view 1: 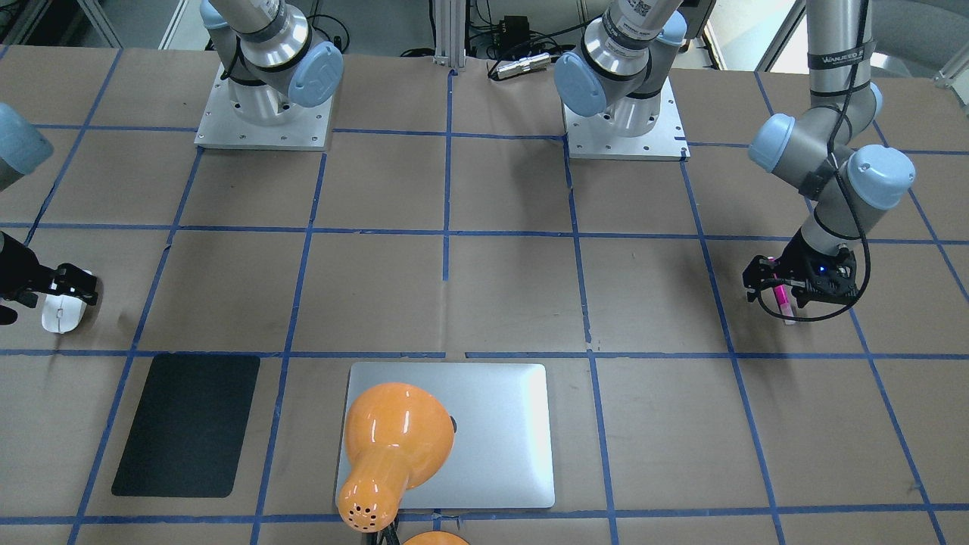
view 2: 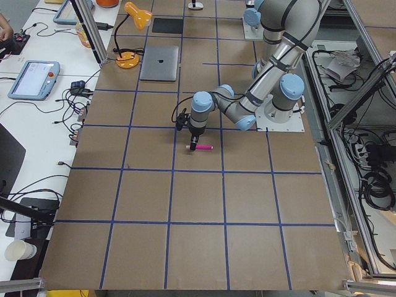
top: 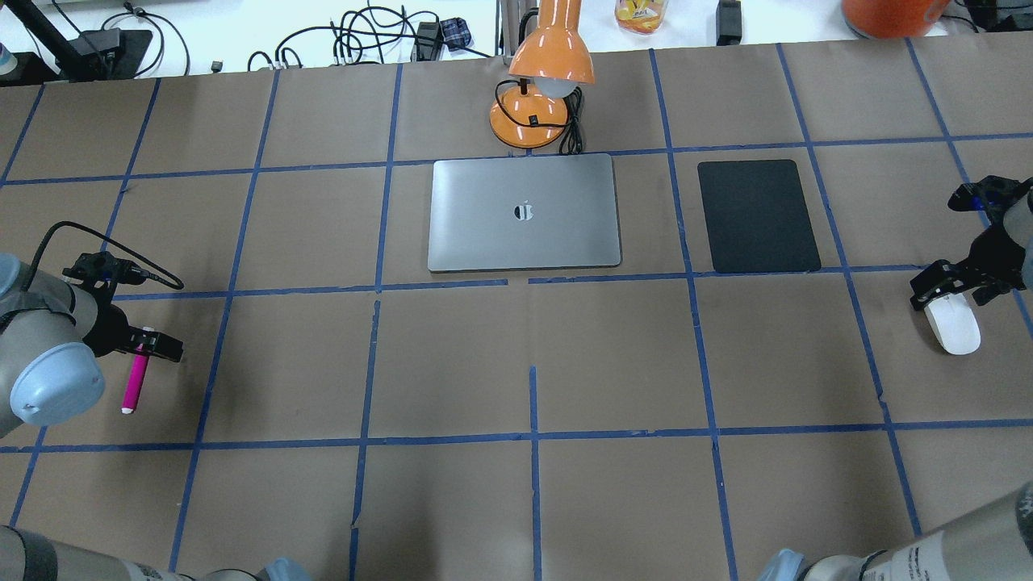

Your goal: Place pen and mouse around notebook

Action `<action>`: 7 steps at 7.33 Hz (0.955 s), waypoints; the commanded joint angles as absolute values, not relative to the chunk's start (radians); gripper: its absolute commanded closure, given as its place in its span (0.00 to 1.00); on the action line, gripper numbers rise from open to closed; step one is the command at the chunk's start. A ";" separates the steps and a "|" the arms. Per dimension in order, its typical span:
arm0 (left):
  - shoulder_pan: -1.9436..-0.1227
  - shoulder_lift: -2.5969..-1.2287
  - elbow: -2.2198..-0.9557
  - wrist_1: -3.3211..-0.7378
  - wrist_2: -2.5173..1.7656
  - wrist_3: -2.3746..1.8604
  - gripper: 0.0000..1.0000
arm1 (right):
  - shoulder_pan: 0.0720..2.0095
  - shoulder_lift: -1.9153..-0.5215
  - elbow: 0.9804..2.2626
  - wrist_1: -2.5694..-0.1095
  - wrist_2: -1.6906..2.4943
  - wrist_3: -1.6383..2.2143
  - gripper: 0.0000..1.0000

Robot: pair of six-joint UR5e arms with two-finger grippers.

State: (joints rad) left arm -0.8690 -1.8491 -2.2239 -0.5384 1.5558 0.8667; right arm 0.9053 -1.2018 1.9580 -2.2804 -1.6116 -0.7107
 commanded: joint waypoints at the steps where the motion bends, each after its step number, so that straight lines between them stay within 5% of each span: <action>1: -0.856 -1.850 -2.232 -0.541 1.552 0.862 0.95 | 0.905 -1.197 1.962 -2.301 -1.623 -0.709 0.00; 7: -0.880 -1.790 -2.201 -0.715 1.554 0.594 1.00 | 0.904 -1.197 1.980 -2.290 -1.666 -0.710 0.09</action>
